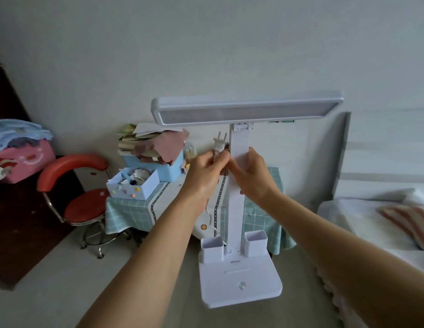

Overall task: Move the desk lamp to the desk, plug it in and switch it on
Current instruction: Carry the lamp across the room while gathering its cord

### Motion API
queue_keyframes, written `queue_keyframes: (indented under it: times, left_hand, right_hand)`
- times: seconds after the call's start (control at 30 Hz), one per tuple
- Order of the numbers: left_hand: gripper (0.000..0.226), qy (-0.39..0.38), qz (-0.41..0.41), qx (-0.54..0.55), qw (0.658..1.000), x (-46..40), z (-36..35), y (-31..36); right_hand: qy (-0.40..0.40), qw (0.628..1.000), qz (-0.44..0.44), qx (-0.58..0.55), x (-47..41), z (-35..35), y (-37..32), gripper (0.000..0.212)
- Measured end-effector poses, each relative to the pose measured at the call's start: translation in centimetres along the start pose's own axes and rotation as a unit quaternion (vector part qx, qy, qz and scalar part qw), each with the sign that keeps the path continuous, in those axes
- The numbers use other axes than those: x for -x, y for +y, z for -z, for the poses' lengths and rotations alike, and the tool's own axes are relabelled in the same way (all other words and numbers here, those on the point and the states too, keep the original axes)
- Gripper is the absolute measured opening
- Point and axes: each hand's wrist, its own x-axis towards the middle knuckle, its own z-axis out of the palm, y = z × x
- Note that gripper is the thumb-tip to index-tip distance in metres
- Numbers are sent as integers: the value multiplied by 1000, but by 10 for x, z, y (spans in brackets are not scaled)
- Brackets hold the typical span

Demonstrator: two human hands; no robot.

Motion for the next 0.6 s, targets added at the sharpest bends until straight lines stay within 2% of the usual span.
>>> queue_keyframes:
  times: [0.07, 0.17, 0.33, 0.6]
  left_hand:
    - [22, -10, 8, 1, 1000, -33, -10, -11]
    - [22, -10, 20, -1, 1000, -86, -20, -25]
    - [23, -36, 18, 9, 999, -167, -39, -39]
    - [23, -38, 16, -13, 999, -261, -76, -67]
  right_hand:
    - [4, 1000, -10, 7, -28, 1, 17, 54]
    - [-7, 1000, -5, 19, -74, -1, 39, 42]
    - [6, 999, -16, 36, -152, -2, 79, 74]
    - [10, 999, -28, 35, -241, 7, 135, 52]
